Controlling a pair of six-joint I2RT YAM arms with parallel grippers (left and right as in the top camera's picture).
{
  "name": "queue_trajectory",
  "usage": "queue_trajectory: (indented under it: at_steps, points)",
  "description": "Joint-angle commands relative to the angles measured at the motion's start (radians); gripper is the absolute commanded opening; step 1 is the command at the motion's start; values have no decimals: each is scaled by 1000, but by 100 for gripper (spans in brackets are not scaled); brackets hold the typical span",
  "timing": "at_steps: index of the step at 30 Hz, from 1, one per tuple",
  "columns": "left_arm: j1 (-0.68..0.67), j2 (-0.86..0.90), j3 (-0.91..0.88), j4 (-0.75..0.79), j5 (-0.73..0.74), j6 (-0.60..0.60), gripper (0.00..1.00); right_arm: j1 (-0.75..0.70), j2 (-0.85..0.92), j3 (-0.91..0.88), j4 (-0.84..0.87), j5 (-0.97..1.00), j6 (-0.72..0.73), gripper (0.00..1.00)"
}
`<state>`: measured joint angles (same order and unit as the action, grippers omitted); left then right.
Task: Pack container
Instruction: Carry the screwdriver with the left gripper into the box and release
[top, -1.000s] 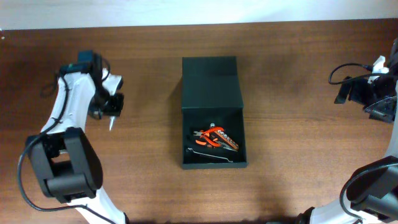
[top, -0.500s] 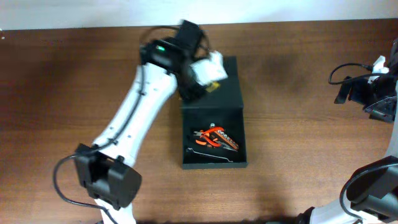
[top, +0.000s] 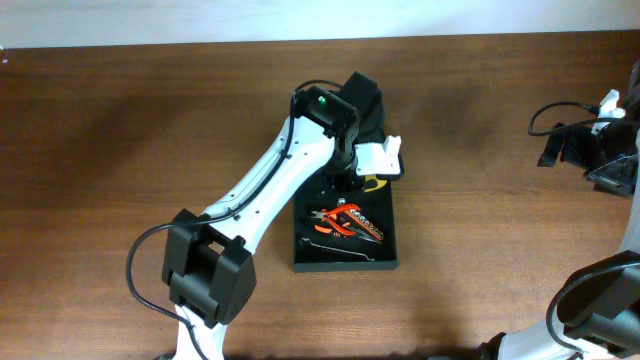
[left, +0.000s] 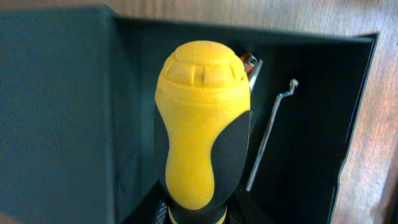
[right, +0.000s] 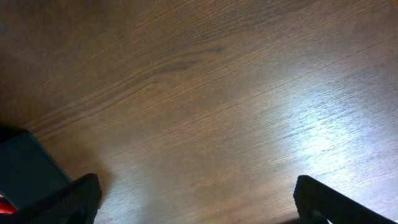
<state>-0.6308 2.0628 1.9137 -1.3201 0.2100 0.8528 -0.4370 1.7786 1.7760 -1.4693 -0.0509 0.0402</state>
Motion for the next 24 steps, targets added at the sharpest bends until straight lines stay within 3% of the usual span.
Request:
queue_trajectory:
  at_steps: [1, 14, 16, 22, 24]
  points:
    - [7, 4, -66, 10, 13, 8, 2, -2, -5, -6, 2, -9, -10, 99]
    - [7, 7, -311, 144, -4, 9, 3, -2, -5, -6, 3, -9, -10, 99]
    - [8, 7, -311, 154, -24, 9, 32, -2, -5, -6, 3, -9, -10, 99]
    - [8, 7, -311, 162, -35, 8, 65, -2, -5, -6, 3, -9, -10, 99]
    - [8, 7, -309, 163, -71, 5, 72, -2, -5, -6, 4, -9, -11, 99]
